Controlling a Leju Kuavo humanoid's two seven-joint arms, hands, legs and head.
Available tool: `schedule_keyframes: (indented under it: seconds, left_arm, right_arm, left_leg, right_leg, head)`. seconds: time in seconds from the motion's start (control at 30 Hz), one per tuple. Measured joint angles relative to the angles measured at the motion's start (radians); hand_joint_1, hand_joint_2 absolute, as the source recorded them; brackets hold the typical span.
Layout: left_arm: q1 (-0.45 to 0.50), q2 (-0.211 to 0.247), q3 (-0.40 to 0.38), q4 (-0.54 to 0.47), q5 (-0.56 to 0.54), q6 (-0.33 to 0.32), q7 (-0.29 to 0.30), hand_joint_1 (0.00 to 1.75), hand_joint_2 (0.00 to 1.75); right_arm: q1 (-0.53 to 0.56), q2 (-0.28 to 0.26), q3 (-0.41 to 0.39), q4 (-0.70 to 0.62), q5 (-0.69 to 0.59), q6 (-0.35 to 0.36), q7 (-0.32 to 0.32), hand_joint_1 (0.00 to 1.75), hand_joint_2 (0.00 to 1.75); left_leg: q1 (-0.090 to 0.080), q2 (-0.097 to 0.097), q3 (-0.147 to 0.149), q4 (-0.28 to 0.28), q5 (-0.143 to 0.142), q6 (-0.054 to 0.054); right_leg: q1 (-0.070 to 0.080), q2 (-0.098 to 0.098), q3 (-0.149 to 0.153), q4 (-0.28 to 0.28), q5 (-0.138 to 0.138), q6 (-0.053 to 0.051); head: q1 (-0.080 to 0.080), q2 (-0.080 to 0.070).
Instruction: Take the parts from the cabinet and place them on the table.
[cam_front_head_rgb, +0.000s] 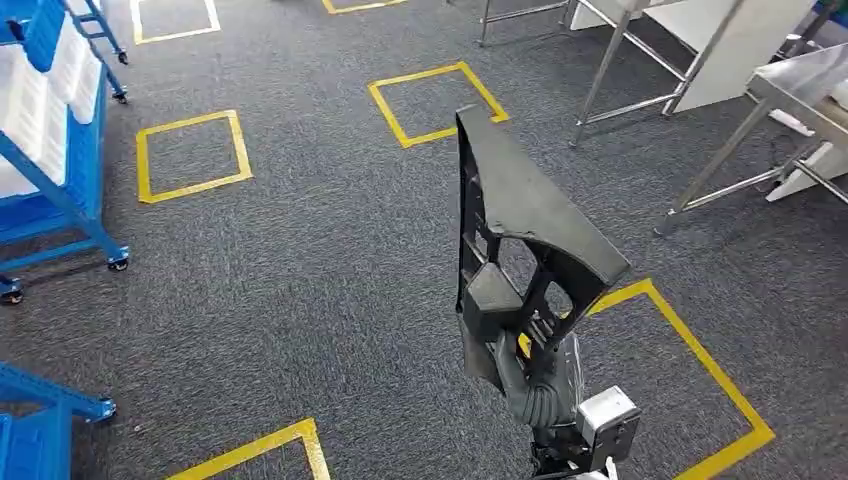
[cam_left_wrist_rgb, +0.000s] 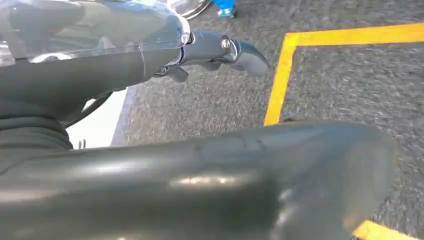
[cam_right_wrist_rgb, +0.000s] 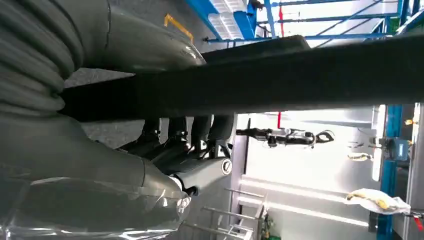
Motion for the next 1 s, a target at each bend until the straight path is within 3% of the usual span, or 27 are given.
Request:
schedule_keyframes:
  seconds: [0.03,0.07,0.1,0.13,0.17,0.2,0.23,0.27,0.3,0.33,0.43,0.47,0.5,0.53,0.57,0.63,0.67,0.7,0.73,0.77,0.8,0.83,0.93,0.97,1.0]
  left_arm:
    - [0.002,0.000,0.001,0.000,0.003,-0.011,-0.008,0.00,0.00]
    - [0.003,0.000,0.005,0.000,0.010,-0.019,-0.015,0.00,0.00]
    - [0.005,0.000,0.010,-0.001,0.016,-0.030,-0.023,0.00,0.00]
    - [0.007,0.001,0.017,-0.001,0.022,-0.042,-0.032,0.00,0.00]
    - [0.007,0.002,0.021,-0.002,0.026,-0.055,-0.042,0.00,0.00]
    - [0.007,0.002,0.024,-0.003,0.033,-0.066,-0.050,0.00,0.00]
    - [0.007,0.002,0.026,-0.003,0.034,-0.077,-0.060,0.00,0.00]
    - [0.007,0.002,0.028,-0.003,0.035,-0.084,-0.064,0.00,0.00]
    - [0.007,0.002,0.029,-0.003,0.035,-0.090,-0.070,0.00,0.00]
    - [0.007,0.003,0.032,-0.003,0.036,-0.095,-0.073,0.00,0.00]
    - [0.006,0.004,0.042,-0.003,0.038,-0.098,-0.076,0.00,0.00]
    - [0.004,0.005,0.042,-0.004,0.038,-0.098,-0.076,0.00,0.00]
    - [0.005,0.006,0.043,-0.005,0.038,-0.098,-0.076,0.00,0.00]
    - [0.007,0.006,0.043,-0.005,0.038,-0.098,-0.077,0.00,0.00]
    - [0.007,0.008,0.044,-0.005,0.038,-0.098,-0.077,0.00,0.00]
    - [0.009,0.010,0.046,-0.005,0.042,-0.099,-0.077,0.00,0.00]
    - [0.009,0.011,0.046,-0.005,0.043,-0.100,-0.077,0.00,0.00]
    - [0.009,0.011,0.047,-0.005,0.044,-0.103,-0.079,0.00,0.00]
    - [0.008,0.013,0.048,-0.005,0.045,-0.109,-0.080,0.00,0.00]
    - [0.008,0.013,0.050,-0.005,0.045,-0.112,-0.081,0.00,0.00]
    - [0.008,0.013,0.050,-0.005,0.046,-0.117,-0.082,0.00,0.00]
    - [0.009,0.013,0.051,-0.005,0.049,-0.121,-0.084,0.00,0.00]
    - [0.005,0.014,0.052,-0.005,0.050,-0.129,-0.090,0.00,0.00]
    - [0.004,0.015,0.052,-0.005,0.049,-0.129,-0.090,0.00,0.00]
    - [0.003,0.015,0.052,-0.005,0.048,-0.129,-0.090,0.00,0.00]
  right_arm:
    - [-0.004,0.000,0.000,0.001,0.000,-0.002,0.000,1.75,1.75]
    - [-0.004,0.000,0.002,0.002,0.000,-0.005,0.000,1.75,1.75]
    - [-0.002,0.000,0.002,0.003,0.000,-0.010,0.000,1.75,1.75]
    - [0.002,-0.001,0.002,0.005,0.003,-0.016,0.001,1.75,1.75]
    - [0.006,-0.002,0.002,0.006,0.006,-0.021,0.002,1.75,1.75]
    - [0.012,-0.004,0.002,0.006,0.006,-0.026,0.003,1.75,1.75]
    - [0.016,-0.006,0.002,0.005,0.006,-0.030,0.003,1.75,1.75]
    - [0.019,-0.007,0.002,0.005,0.007,-0.034,0.003,1.75,1.75]
    - [0.020,-0.008,0.002,0.002,0.009,-0.035,0.003,1.75,1.75]
    - [0.021,-0.008,0.002,0.002,0.010,-0.035,0.005,1.75,1.75]
    - [0.034,-0.010,0.001,-0.003,0.010,-0.036,0.004,1.75,1.75]
    - [0.037,-0.011,0.001,-0.006,0.010,-0.037,0.004,1.75,1.75]
    - [0.041,-0.011,0.001,-0.008,0.010,-0.037,0.003,1.75,1.75]
    - [0.037,-0.011,0.000,-0.011,0.010,-0.038,0.003,1.75,1.75]
    - [0.037,-0.011,0.000,-0.011,0.010,-0.039,0.004,1.75,1.75]
    - [0.040,-0.011,0.000,-0.011,0.013,-0.040,0.005,1.75,1.75]
    - [0.041,-0.011,0.000,-0.011,0.016,-0.042,0.005,1.75,1.75]
    - [0.042,-0.011,0.000,-0.011,0.018,-0.044,0.005,1.75,1.75]
    - [0.043,-0.011,0.000,-0.011,0.020,-0.047,0.005,1.75,1.75]
    - [0.045,-0.011,0.000,-0.011,0.020,-0.049,0.005,1.75,1.75]
    - [0.046,-0.011,0.000,-0.011,0.020,-0.052,0.005,1.75,1.75]
    - [0.045,-0.011,-0.001,-0.011,0.020,-0.053,0.005,1.75,1.75]
    - [0.056,-0.012,-0.005,-0.014,0.021,-0.056,0.006,1.75,1.75]
    - [0.060,-0.013,-0.007,-0.014,0.021,-0.057,0.006,1.75,1.75]
    - [0.063,-0.014,-0.008,-0.015,0.022,-0.059,0.006,1.75,1.75]
  left_leg:
    - [-0.002,0.017,-0.002,0.000,0.001,0.005]
    - [-0.006,0.032,-0.004,0.000,0.002,0.006]
    - [-0.008,0.048,-0.005,0.000,0.001,0.007]
    - [-0.010,0.066,-0.007,0.001,0.000,0.008]
    - [-0.012,0.080,-0.007,0.001,0.000,0.008]
    - [-0.014,0.094,-0.007,0.001,-0.001,0.008]
    - [-0.016,0.107,-0.005,0.001,-0.003,0.008]
    - [-0.017,0.118,-0.002,0.001,-0.005,0.008]
    - [-0.018,0.127,0.002,0.000,-0.007,0.005]
    - [-0.024,0.137,0.002,0.001,-0.010,-0.001]
    - [-0.023,0.173,0.011,-0.004,-0.013,-0.011]
    - [-0.027,0.177,0.013,0.000,-0.020,-0.020]
    - [-0.022,0.127,0.011,0.020,-0.035,-0.026]
    - [-0.021,0.080,-0.013,0.075,-0.072,-0.027]
    - [-0.018,0.056,-0.046,0.150,-0.113,-0.029]
    - [-0.014,0.045,-0.118,0.303,-0.172,-0.034]
    - [-0.012,0.045,-0.129,0.320,-0.165,-0.036]
    - [-0.010,0.045,-0.119,0.292,-0.134,-0.038]
    - [-0.007,0.043,-0.086,0.217,-0.084,-0.039]
    - [-0.002,0.028,-0.047,0.128,-0.036,-0.041]
    - [0.006,-0.021,-0.015,0.049,-0.003,-0.045]
    - [0.006,-0.060,-0.007,0.025,-0.021,-0.044]
    - [-0.002,-0.030,-0.010,0.028,-0.019,-0.027]
    - [0.003,-0.015,-0.009,0.020,-0.013,-0.017]
    - [0.007,0.000,-0.008,0.014,-0.008,-0.011]
  right_leg:
    - [0.002,-0.043,-0.029,0.059,-0.040,0.003]
    - [0.001,-0.061,-0.067,0.139,-0.081,0.006]
    - [-0.002,-0.068,-0.103,0.216,-0.113,0.007]
    - [-0.002,-0.070,-0.127,0.270,-0.127,0.008]
    - [-0.003,-0.070,-0.128,0.275,-0.118,0.007]
    - [-0.002,-0.072,-0.102,0.228,-0.086,0.004]
    - [0.000,-0.080,-0.053,0.144,-0.044,-0.001]
    - [0.005,-0.104,0.001,0.049,-0.007,-0.010]
    - [0.019,-0.172,0.044,-0.030,-0.001,-0.022]
    - [0.027,-0.182,0.046,-0.035,-0.004,-0.029]
    - [0.031,-0.138,0.038,-0.038,0.000,-0.038]
    - [0.017,-0.120,0.048,-0.054,0.010,-0.047]
    - [0.014,-0.113,0.050,-0.058,0.014,-0.048]
    - [0.011,-0.101,0.048,-0.059,0.017,-0.054]
    - [0.010,-0.088,0.046,-0.058,0.017,-0.055]
    - [0.010,-0.056,0.044,-0.056,0.018,-0.056]
    - [0.010,-0.041,0.044,-0.054,0.018,-0.056]
    - [0.008,-0.026,0.044,-0.051,0.017,-0.055]
    - [0.005,-0.007,0.045,-0.046,0.015,-0.051]
    - [0.002,0.008,0.045,-0.040,0.012,-0.047]
    - [0.001,0.021,0.040,-0.031,0.008,-0.040]
    - [0.006,0.033,0.031,-0.017,0.004,-0.032]
    - [-0.005,0.066,0.014,-0.020,0.014,-0.011]
    - [-0.004,0.080,0.010,-0.020,0.017,-0.003]
    - [-0.006,0.054,0.009,-0.011,0.010,-0.003]
  head:
    - [0.000,0.000]
    - [0.000,0.000]
    - [0.000,0.000]
    - [0.000,0.000]
    - [0.000,0.000]
    - [0.000,0.000]
    - [0.000,0.000]
    - [0.000,0.000]
    - [0.000,0.000]
    - [0.000,0.000]
    - [0.000,0.000]
    - [0.000,0.000]
    - [-0.001,0.000]
    - [-0.001,0.000]
    - [-0.001,0.000]
    - [-0.001,0.000]
    - [-0.001,0.000]
    - [-0.001,0.000]
    - [-0.001,0.000]
    - [-0.001,0.000]
    - [-0.001,0.000]
    - [-0.001,0.000]
    - [-0.001,0.000]
    - [-0.001,0.000]
    - [-0.001,0.000]
